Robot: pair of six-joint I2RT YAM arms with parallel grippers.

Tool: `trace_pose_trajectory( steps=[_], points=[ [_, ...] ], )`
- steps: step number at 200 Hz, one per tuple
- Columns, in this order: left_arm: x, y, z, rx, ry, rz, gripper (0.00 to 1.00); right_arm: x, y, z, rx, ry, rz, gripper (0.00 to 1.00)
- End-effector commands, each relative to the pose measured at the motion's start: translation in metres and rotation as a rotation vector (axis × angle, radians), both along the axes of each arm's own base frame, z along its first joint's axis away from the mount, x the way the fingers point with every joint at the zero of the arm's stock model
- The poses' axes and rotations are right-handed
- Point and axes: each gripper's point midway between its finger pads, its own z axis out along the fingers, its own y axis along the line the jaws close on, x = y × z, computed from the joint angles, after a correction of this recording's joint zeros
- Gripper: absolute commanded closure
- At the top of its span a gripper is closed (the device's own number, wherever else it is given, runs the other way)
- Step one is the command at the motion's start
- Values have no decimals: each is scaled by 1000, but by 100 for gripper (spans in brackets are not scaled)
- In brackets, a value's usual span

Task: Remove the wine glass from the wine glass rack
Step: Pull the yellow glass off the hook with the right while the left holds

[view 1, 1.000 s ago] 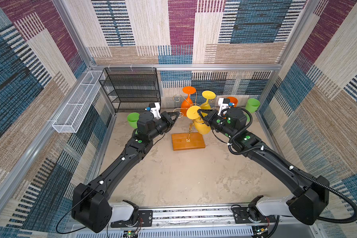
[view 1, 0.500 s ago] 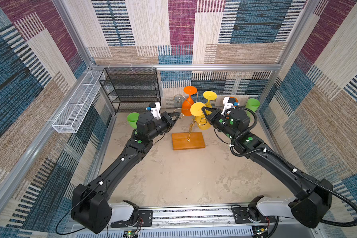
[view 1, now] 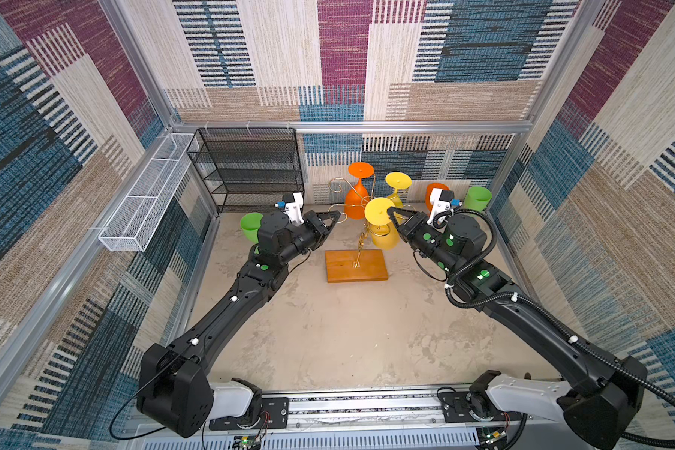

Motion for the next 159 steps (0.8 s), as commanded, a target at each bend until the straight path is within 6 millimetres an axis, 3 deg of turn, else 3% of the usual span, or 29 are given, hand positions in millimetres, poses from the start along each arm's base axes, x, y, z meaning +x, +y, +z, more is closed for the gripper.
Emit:
trace_pose_trajectory(
  steps=[1,69,113,159],
  points=[
    [2,-1,-12,93,-67,-23,100,-9,-2,11,-8,-64,16,100],
    [10,-1,-16,89,-110,-69,100,-30,-21,13,-60,-133,-10,100],
    [16,12,-9,99,-147,-27,100,-39,-31,11,-80,-159,-30,100],
    [22,23,-13,115,-136,1,100,-44,-29,10,-112,-191,-8,100]
  ],
)
